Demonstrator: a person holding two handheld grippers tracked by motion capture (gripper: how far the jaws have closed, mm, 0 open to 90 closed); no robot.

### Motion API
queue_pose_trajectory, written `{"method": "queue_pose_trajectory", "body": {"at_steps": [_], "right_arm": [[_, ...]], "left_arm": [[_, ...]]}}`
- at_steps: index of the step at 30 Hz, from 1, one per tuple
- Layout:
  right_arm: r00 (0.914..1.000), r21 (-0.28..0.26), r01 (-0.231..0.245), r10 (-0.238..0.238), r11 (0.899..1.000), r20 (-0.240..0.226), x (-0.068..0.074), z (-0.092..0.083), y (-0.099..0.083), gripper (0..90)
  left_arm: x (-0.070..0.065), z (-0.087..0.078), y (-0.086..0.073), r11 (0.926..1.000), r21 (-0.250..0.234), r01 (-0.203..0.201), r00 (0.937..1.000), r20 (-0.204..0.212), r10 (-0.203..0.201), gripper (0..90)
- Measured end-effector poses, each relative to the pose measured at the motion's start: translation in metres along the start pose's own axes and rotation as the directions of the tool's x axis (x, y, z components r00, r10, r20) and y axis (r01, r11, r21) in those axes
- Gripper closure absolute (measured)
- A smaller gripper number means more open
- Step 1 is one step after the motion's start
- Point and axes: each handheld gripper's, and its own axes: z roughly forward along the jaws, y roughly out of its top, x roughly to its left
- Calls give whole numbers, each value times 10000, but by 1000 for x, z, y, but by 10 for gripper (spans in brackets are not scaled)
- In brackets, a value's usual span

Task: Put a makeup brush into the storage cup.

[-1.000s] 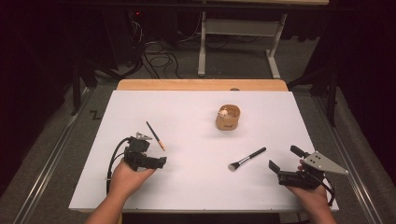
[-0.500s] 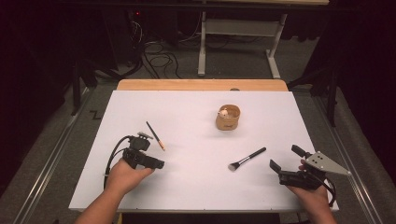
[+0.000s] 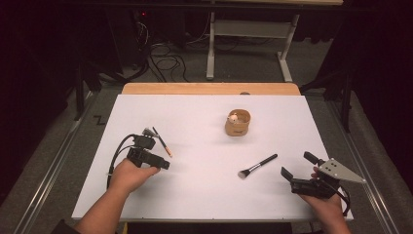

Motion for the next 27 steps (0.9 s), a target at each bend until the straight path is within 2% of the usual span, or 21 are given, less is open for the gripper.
{"method": "queue_pose_trajectory", "body": {"at_steps": [3,5,10,13,18,23,27], "right_arm": [[10000,18,-16,16,10000,-10,0,0,0,4],[10000,8,-3,3,10000,2,0,0,0,4],[10000,-13,-59,59,10000,-18,-1,0,-1,4],[10000,-26,-80,80,10000,-31,-1,-1,-1,4],[10000,-18,-46,46,10000,-68,0,0,-1,4],[10000,-14,-28,28,10000,-71,0,0,-1,4],[10000,-21,-39,39,10000,-69,0,0,-1,4]], "left_arm": [[2,4,7,9998,162,153,9998,97,-155,166],[2,6,11,9996,225,176,9998,0,-176,171],[4,7,23,9994,136,329,9993,-163,-327,179],[6,8,30,9987,18,513,9986,-95,-512,199],[7,11,43,9982,-94,592,9978,-293,-594,205],[8,16,54,9978,0,655,9968,-453,-655,206],[10,18,63,9964,-128,844,9957,-368,-848,223]]}}
